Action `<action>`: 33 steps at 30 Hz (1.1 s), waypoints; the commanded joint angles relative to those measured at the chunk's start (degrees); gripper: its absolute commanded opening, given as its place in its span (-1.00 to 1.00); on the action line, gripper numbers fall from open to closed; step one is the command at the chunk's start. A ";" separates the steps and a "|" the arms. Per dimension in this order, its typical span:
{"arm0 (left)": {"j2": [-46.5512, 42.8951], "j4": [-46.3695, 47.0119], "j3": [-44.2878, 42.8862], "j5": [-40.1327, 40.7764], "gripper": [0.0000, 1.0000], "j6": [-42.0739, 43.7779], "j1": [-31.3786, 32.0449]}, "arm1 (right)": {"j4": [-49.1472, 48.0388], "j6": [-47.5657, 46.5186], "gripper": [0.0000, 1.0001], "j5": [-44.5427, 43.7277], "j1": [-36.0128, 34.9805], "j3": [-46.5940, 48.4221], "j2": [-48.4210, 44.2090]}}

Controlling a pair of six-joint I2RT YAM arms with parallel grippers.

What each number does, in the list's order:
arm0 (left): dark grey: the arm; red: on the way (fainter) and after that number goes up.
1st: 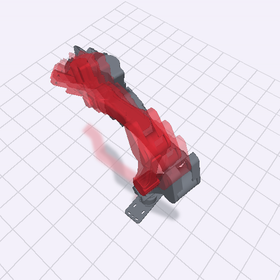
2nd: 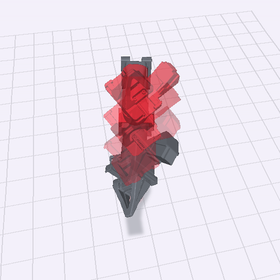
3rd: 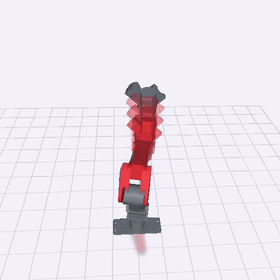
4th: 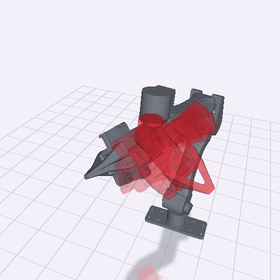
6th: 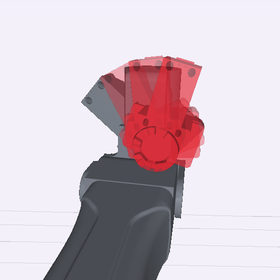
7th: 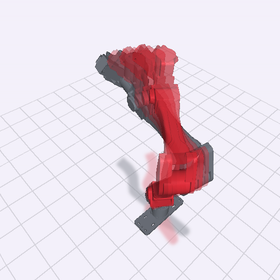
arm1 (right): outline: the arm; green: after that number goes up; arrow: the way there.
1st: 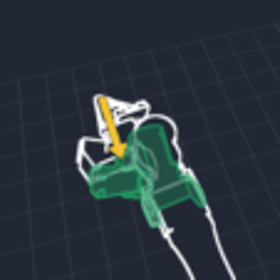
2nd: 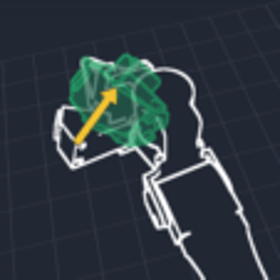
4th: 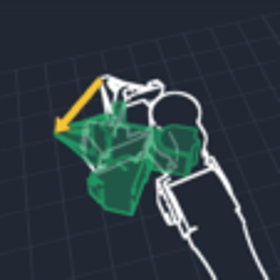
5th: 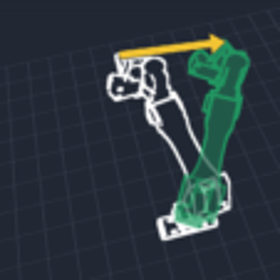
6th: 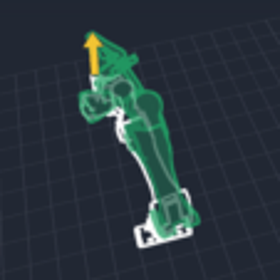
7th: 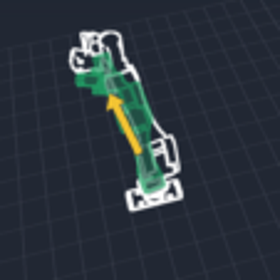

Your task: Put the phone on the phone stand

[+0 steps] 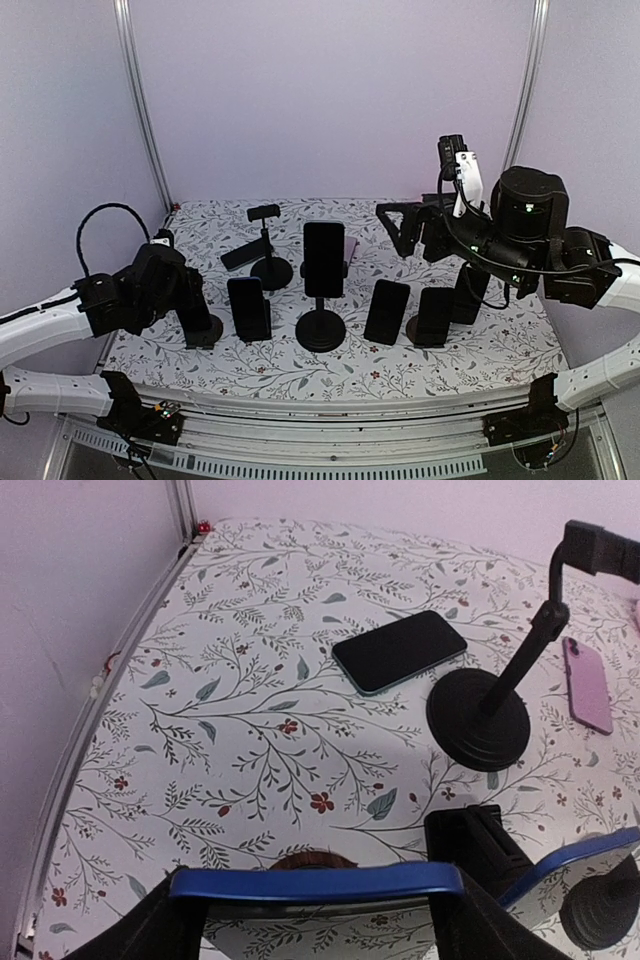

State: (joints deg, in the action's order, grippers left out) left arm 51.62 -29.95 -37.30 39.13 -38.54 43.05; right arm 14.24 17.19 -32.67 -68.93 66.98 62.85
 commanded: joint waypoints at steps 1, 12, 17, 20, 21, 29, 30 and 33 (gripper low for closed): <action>0.64 5.55 1.78 4.94 -0.16 0.67 -0.63 | 0.19 0.82 0.98 -0.18 0.36 -0.96 -1.32; 0.41 12.41 6.75 4.58 -0.16 5.39 -0.54 | 0.53 0.56 0.98 -0.23 0.36 -1.18 -1.96; 0.01 14.49 7.41 2.72 -0.17 7.31 -0.36 | 0.53 0.99 0.98 0.01 0.37 -1.49 -2.02; 0.60 14.57 7.28 2.39 -0.17 7.34 -0.38 | 0.53 1.09 0.98 0.00 0.30 -1.58 -2.19; 0.86 14.62 7.25 2.23 -0.17 7.43 -0.34 | 0.57 1.13 0.98 -0.02 0.29 -1.59 -2.28; 3.83 10.17 5.66 3.47 -0.15 3.27 -0.38 | 0.53 1.61 0.98 0.47 0.34 -2.53 -3.04; 4.15 9.50 5.46 3.83 -0.15 2.44 -0.44 | 0.45 1.62 0.98 0.56 0.32 -2.63 -3.12; 5.31 7.75 5.42 4.22 -0.15 -0.27 -0.54 | 0.36 1.70 0.98 0.63 0.33 -2.72 -3.30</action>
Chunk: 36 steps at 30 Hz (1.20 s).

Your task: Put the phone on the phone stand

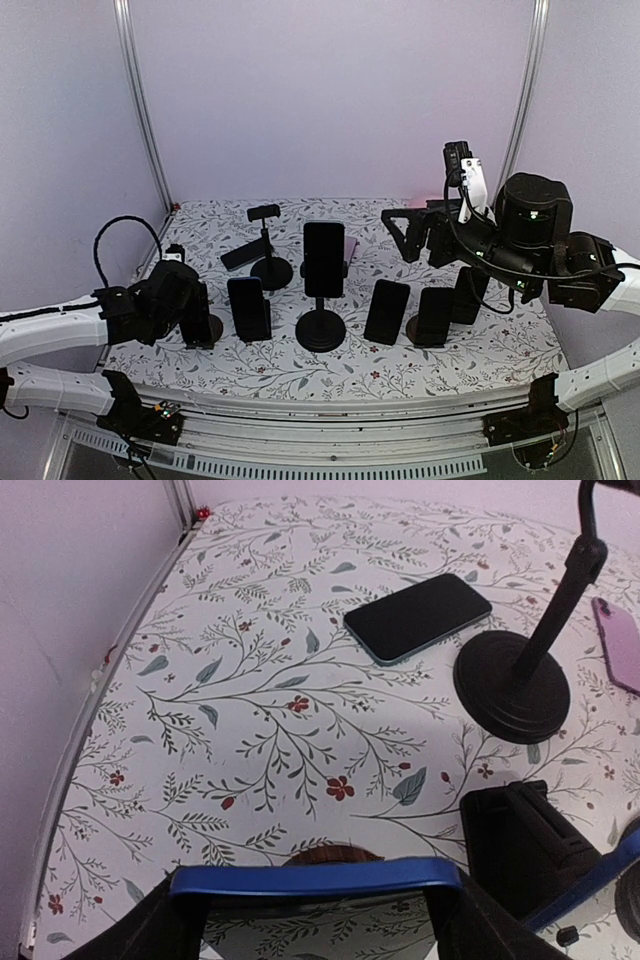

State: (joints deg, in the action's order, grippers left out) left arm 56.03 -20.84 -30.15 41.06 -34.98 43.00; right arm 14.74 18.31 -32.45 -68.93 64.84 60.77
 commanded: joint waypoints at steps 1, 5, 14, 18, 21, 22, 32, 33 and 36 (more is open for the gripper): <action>1.19 -1.28 -1.44 2.13 -0.15 -4.28 -0.43 | -0.22 0.55 0.98 0.45 0.37 -0.66 -1.31; 1.74 0.32 -0.38 2.16 -0.15 -4.83 -0.47 | -0.56 0.45 0.98 0.63 0.37 -0.87 -1.37; 2.26 4.97 0.12 1.11 -0.16 -3.74 -0.25 | -0.92 -0.36 0.98 0.19 0.35 -0.94 -1.58; 3.51 5.40 0.18 1.90 -0.16 -3.44 0.07 | -0.97 -0.55 0.98 0.41 0.36 -1.12 -1.62; 3.16 4.32 0.27 2.74 -0.17 -3.72 0.43 | -0.96 -0.47 0.98 0.54 0.34 -1.36 -1.67; 2.75 3.94 0.27 2.91 -0.17 -3.78 0.50 | -1.02 -0.39 0.98 0.54 0.36 -1.44 -1.71; 1.34 3.23 1.88 3.24 -0.13 -4.21 1.28 | -1.70 -0.29 0.98 0.82 0.34 -1.67 -1.45; 1.56 3.45 1.93 3.23 -0.13 -4.22 1.45 | -1.72 -0.32 0.98 0.87 0.32 -1.69 -1.28; 2.41 3.58 1.94 3.62 -0.13 -4.39 1.87 | -1.73 -0.20 0.98 0.90 0.37 -1.67 -1.24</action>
State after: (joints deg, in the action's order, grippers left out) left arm 57.84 -18.92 -28.49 42.50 -38.65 43.94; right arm 14.50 18.22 -32.25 -68.93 63.72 60.07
